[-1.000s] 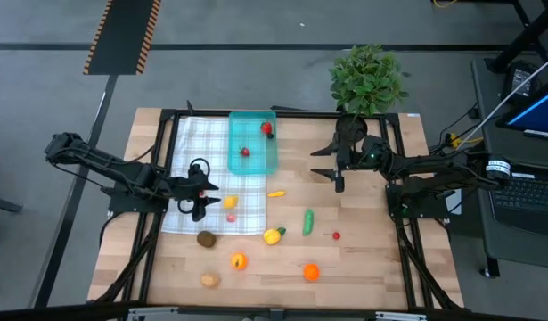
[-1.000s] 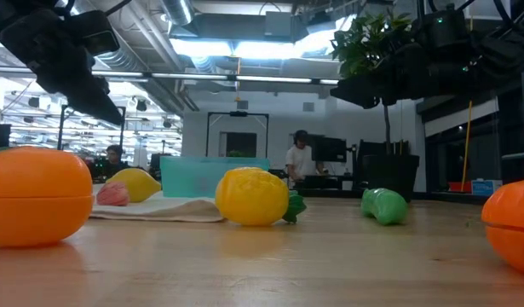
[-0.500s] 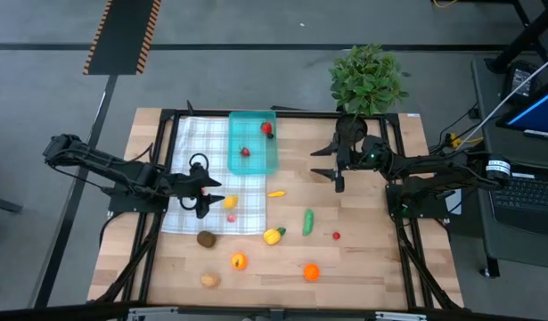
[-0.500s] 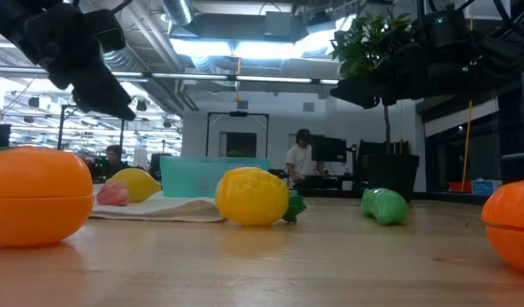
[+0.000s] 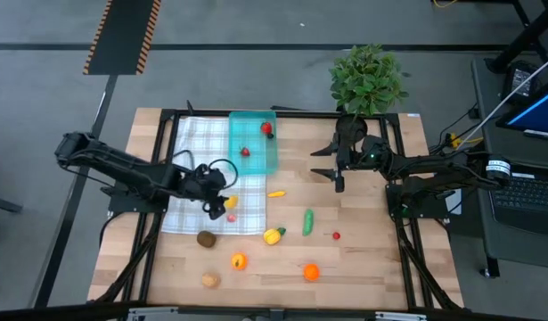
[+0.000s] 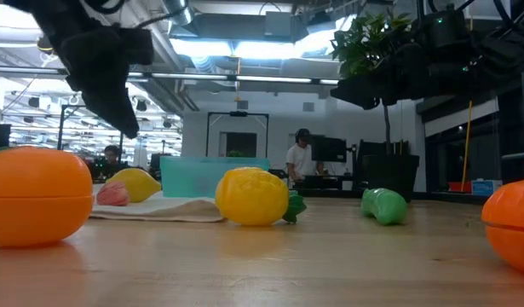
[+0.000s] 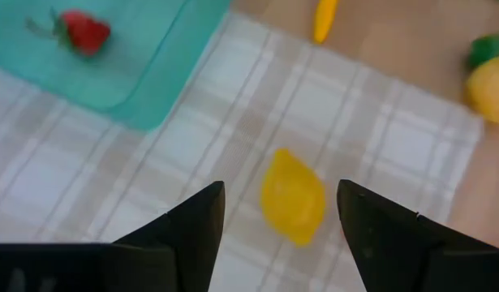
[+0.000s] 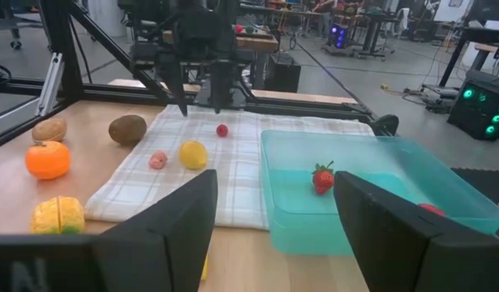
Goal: Pick and placing Produce into tupperware
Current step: Put the yellow lemon into the blue bin
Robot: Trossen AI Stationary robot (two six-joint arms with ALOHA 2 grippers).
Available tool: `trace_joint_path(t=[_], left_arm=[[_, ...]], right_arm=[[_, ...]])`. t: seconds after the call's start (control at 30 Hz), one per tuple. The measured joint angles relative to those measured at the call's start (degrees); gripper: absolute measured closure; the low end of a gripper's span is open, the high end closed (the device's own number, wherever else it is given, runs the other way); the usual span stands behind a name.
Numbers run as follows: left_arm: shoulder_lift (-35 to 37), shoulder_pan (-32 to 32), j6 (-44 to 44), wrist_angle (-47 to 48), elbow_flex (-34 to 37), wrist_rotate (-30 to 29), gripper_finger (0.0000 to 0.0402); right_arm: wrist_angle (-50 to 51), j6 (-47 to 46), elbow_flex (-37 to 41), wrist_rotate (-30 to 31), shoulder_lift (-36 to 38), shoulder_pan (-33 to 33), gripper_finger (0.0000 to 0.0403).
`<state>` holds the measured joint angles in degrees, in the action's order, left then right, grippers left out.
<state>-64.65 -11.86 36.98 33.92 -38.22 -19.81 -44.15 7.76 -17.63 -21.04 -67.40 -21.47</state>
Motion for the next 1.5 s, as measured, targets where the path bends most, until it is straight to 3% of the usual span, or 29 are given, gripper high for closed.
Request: trace_joint_path(t=[0.3, 0.5, 0.7, 1.5], left_arm=[[-13.7, 0.0, 3.4, 4.0, -8.8, 1.1, 0.0172], [-18.7, 0.1, 8.8, 4.4, -10.3, 4.3, 0.0172], [-20.5, 0.1, 9.5, 4.3, -10.3, 6.0, 0.0172], [-23.8, 1.0, 6.2, 3.8, -10.3, 3.8, 0.0173]], right_arm=[[2.0, 0.1, 0.0, 0.0, 0.0, 0.0, 0.0153], [3.4, 0.0, 0.0, 0.0, 0.0, 0.0, 0.0153], [3.4, 0.0, 0.0, 0.0, 0.0, 0.0, 0.0153], [3.4, -0.3, 0.0, 0.0, 0.0, 0.0, 0.0153]])
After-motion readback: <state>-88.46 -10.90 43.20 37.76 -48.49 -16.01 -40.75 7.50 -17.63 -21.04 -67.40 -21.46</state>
